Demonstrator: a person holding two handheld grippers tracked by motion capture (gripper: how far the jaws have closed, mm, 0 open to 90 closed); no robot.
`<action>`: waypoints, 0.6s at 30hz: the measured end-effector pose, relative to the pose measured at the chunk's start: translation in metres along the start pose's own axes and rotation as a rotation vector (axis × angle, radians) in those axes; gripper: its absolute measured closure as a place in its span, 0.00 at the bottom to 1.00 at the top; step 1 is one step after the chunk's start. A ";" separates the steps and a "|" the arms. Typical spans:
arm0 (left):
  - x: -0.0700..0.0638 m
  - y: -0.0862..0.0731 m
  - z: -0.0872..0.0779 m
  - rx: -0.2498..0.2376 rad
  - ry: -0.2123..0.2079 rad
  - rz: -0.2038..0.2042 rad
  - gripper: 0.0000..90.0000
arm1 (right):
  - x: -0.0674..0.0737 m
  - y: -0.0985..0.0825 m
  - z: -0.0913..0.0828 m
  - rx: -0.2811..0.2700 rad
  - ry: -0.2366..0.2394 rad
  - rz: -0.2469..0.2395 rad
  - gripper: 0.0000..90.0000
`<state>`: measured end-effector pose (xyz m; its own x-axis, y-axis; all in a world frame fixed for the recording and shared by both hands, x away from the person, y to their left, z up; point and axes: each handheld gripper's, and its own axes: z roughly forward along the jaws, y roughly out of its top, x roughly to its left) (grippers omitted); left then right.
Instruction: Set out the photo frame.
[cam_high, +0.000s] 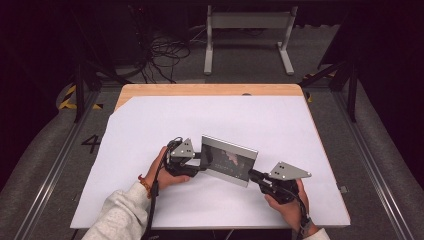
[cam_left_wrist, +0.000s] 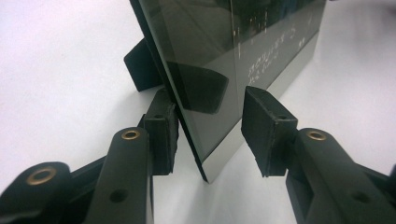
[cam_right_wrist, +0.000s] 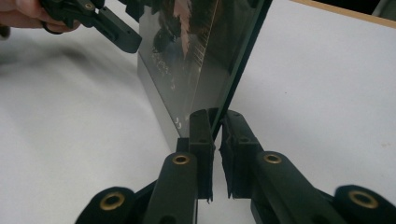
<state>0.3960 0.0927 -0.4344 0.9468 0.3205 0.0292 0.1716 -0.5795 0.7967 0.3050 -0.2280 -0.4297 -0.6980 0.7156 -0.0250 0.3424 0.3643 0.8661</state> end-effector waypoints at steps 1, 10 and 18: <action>-0.001 0.000 0.000 -0.001 0.003 -0.004 0.65 | 0.000 0.000 0.001 0.001 -0.004 -0.005 0.92; -0.006 -0.005 -0.006 -0.003 0.031 -0.030 0.74 | -0.002 0.002 0.006 0.000 -0.005 -0.010 0.91; -0.009 -0.010 -0.011 -0.005 0.032 -0.049 0.77 | -0.003 0.004 0.010 -0.001 -0.007 -0.014 0.90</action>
<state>0.3827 0.1036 -0.4361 0.9282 0.3719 0.0090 0.2160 -0.5587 0.8007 0.3149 -0.2230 -0.4313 -0.6983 0.7147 -0.0411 0.3316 0.3737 0.8663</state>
